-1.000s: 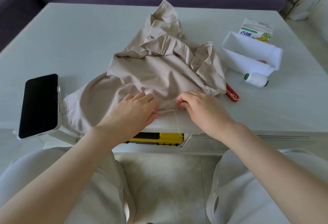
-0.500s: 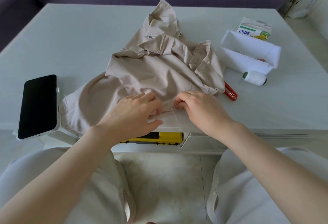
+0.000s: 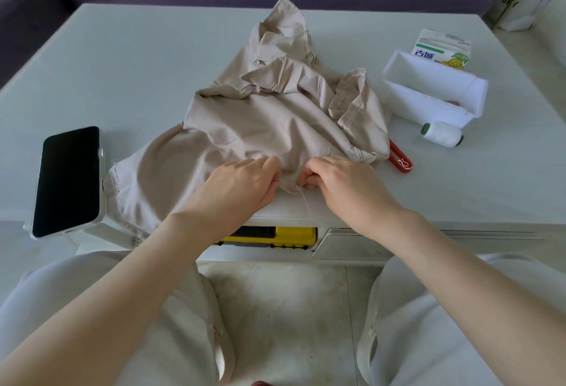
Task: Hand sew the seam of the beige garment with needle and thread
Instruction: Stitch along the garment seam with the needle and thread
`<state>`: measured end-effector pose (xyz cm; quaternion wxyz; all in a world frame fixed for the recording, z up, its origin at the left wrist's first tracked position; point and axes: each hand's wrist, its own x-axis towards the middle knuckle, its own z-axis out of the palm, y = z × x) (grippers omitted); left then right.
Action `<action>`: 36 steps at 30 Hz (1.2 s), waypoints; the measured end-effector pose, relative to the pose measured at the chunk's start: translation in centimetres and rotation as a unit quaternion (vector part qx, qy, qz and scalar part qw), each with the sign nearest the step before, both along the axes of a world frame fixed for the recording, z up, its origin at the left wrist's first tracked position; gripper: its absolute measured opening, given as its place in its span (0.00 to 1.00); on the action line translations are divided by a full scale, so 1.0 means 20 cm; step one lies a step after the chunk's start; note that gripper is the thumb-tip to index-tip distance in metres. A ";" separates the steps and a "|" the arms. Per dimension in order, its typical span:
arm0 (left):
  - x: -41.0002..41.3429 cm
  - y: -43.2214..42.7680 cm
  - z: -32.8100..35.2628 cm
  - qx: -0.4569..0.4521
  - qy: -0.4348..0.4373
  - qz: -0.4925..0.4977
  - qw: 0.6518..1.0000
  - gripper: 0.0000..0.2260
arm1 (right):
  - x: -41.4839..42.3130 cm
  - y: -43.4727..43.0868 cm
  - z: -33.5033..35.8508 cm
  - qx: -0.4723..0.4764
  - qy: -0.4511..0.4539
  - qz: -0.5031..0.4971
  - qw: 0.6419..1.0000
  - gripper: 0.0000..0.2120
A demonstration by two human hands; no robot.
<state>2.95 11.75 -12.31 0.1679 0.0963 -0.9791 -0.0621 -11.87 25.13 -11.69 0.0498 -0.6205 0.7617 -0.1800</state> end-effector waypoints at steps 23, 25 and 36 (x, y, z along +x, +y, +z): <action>-0.01 0.00 0.02 0.029 -0.050 0.011 0.998 0.07 | 0.06 -0.04 -0.01 -0.012 -0.024 0.095 0.995 0.15; -0.01 0.00 0.03 0.084 -0.076 0.009 0.994 0.04 | 0.05 -0.04 0.00 0.002 -0.027 0.076 0.997 0.15; 0.02 -0.01 0.03 0.143 -0.070 -0.020 0.987 0.04 | 0.01 -0.04 0.00 0.008 -0.207 0.024 0.978 0.07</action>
